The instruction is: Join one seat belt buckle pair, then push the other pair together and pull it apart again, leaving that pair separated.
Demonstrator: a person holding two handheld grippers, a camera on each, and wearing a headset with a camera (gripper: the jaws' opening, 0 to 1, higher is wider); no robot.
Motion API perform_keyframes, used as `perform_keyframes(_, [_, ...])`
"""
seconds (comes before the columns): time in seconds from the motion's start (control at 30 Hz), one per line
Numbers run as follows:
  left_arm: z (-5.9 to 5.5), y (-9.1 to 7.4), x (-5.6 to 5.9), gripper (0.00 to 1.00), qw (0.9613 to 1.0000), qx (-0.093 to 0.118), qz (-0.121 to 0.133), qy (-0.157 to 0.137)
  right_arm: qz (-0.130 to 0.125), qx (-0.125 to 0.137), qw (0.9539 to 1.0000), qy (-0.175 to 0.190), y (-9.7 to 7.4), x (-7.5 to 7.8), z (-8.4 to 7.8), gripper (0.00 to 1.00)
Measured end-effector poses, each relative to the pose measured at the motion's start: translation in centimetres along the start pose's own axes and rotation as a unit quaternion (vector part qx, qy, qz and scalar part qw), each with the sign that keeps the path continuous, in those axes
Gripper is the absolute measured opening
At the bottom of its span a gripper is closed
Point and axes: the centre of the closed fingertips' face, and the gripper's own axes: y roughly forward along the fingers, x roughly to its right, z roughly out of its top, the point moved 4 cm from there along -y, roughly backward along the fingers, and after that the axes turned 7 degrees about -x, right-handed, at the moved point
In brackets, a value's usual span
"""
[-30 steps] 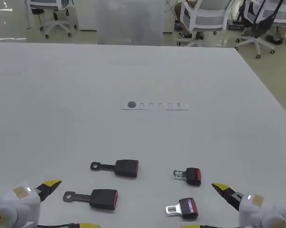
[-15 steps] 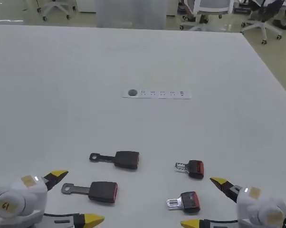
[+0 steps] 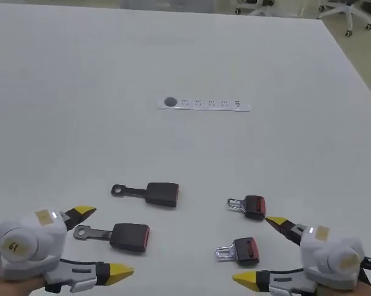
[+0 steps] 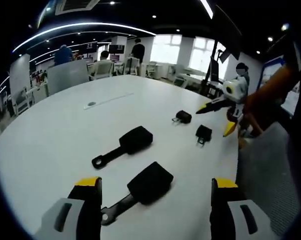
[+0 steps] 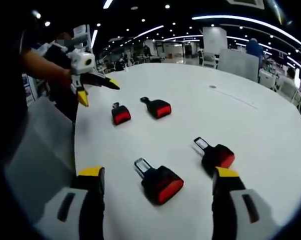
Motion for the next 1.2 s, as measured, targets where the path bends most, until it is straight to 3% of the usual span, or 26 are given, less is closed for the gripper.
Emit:
perform_keyframes(0.4, [-0.8,2.1,-0.2,0.84,0.9980,-0.036,-0.030,0.043,0.047,-0.032,0.9976,-0.041,1.3,0.0,-0.2,0.84])
perform_keyframes(0.57, [-1.9,2.9,-0.3,0.81,0.9942,-0.066,-0.049,0.070,0.060,-0.045,0.9951,-0.064,2.0,0.1,-0.1,0.81])
perform_keyframes(0.83, [-2.1,3.7,-1.1,0.74,0.9921,-0.075,-0.060,0.081,0.091,-0.064,0.9888,-0.099,2.8,0.2,-0.1,0.75])
perform_keyframes(1.1, [-2.1,4.9,-1.5,0.70,0.9853,-0.096,-0.073,0.121,0.123,-0.084,0.9810,-0.124,3.0,0.8,-0.4,0.65])
perform_keyframes(1.2, [-2.3,5.2,-1.4,0.67,0.9788,-0.109,-0.085,0.151,0.136,-0.093,0.9765,-0.138,2.9,0.8,-0.6,0.61])
